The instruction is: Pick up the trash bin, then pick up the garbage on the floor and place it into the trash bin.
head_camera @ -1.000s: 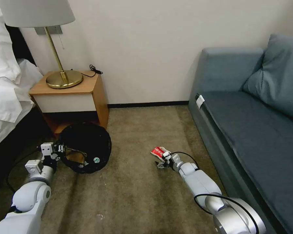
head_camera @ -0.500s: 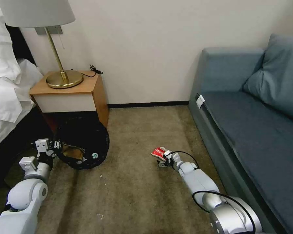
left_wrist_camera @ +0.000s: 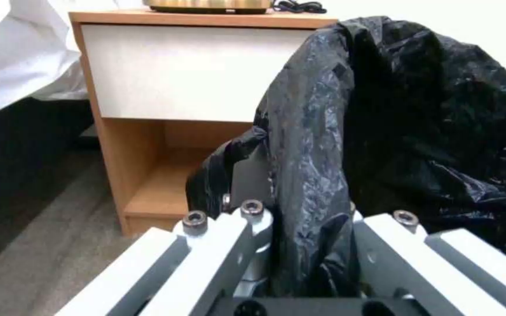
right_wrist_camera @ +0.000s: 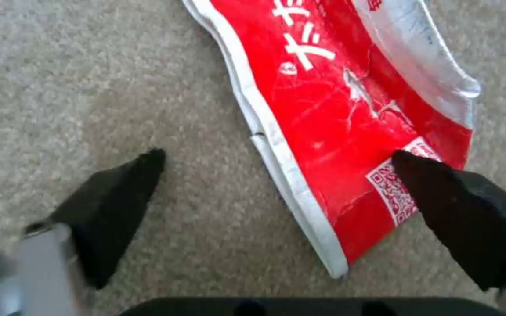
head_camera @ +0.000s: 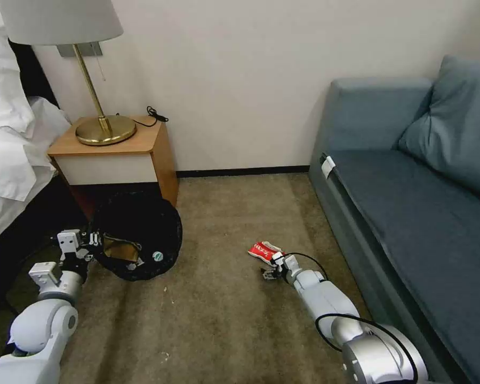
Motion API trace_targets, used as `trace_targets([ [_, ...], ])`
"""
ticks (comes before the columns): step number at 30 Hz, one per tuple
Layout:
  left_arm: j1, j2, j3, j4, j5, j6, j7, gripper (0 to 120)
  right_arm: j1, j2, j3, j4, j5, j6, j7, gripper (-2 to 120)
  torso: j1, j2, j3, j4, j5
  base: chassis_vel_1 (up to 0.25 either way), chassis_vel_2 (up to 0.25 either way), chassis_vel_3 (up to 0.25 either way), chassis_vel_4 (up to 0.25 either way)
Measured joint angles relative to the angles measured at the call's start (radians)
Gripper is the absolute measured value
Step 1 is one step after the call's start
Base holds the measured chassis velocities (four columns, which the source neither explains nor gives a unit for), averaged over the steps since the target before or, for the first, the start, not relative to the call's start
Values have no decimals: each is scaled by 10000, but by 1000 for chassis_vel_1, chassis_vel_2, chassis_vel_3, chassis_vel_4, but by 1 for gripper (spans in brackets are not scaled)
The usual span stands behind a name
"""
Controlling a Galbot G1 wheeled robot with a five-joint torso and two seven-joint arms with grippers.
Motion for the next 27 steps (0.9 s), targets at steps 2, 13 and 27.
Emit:
trace_targets([
  [2,-35,-64,39,0,15,-20,2,4,-1,-8,88,-28,4,2,-80,82,0,0,0,0,1,0,0,0,0],
  [13,-23,-63,28,-40,1,-45,-6,4,-2,97,313,-72,45,22,-248,42,0,1,0,-2,0,0,0,0,0],
  [27,0,-97,-30,-45,-15,-80,-4,4,11,125,382,-86,104,28,-399,0,0,0,0,0,0,0,0,0,0],
])
